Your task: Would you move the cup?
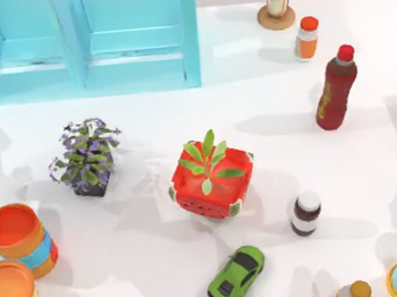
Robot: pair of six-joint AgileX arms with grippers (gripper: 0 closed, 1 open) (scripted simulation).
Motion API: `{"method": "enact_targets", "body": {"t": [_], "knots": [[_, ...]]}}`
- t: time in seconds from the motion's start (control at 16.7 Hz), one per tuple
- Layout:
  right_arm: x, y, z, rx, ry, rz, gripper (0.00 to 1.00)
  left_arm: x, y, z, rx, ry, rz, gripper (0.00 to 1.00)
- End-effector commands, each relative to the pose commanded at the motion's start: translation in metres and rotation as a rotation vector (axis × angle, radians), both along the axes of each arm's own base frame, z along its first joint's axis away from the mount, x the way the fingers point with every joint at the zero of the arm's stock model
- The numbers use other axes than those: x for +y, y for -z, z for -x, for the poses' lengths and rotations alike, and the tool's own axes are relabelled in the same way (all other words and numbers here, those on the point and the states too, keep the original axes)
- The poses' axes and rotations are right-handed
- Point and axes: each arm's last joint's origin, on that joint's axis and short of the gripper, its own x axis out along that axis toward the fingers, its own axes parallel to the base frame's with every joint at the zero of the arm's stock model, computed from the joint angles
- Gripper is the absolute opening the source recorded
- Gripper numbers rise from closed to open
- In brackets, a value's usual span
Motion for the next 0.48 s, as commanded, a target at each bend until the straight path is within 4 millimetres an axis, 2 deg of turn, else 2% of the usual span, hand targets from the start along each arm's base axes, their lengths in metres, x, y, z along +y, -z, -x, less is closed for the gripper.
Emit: {"method": "enact_targets", "body": {"t": [0.3,0.48], "knots": [[0.0,0.0,0.0,0.0,0.0,0.0,1.0,-0.002,0.05,-0.002,-0.001,-0.003,-0.001,1.0],[0.0,0.0,0.0,0.0,0.0,0.0,1.0,-0.003,0.055,-0.001,0.003,0.0,0.001,1.0]]}}
